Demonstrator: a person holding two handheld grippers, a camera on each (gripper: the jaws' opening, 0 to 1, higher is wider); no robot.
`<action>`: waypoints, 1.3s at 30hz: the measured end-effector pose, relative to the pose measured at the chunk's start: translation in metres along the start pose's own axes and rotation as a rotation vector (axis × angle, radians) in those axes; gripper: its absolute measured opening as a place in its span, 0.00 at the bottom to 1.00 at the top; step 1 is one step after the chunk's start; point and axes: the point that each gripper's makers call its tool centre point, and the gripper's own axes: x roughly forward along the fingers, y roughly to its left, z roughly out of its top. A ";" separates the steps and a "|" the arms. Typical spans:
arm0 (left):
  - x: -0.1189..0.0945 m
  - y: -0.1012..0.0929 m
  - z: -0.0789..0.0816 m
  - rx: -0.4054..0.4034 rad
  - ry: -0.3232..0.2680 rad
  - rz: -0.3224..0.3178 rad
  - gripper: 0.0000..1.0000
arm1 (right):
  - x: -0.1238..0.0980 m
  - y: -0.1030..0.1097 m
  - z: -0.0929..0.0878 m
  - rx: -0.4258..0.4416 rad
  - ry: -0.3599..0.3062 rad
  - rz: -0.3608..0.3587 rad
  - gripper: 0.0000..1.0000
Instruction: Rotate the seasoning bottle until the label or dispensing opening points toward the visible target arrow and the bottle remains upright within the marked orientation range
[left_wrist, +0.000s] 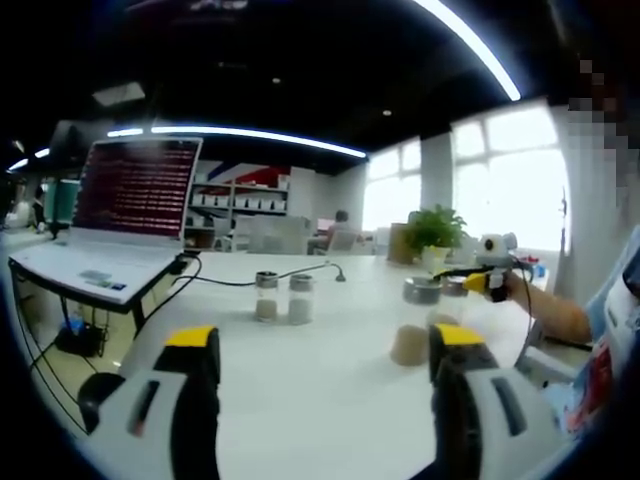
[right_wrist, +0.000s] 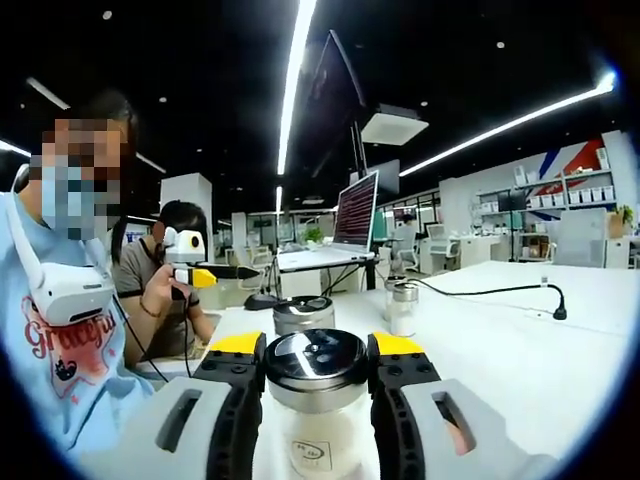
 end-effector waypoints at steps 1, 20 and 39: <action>0.000 0.000 0.000 0.000 0.001 0.000 0.91 | 0.000 0.000 0.000 0.002 -0.001 -0.003 0.40; 0.003 0.004 0.000 -0.002 0.005 0.002 0.91 | 0.002 -0.005 -0.001 -0.002 0.043 -0.145 0.40; 0.004 0.004 -0.001 -0.003 0.011 -0.001 0.91 | 0.004 -0.012 -0.002 -0.031 0.067 -0.334 0.40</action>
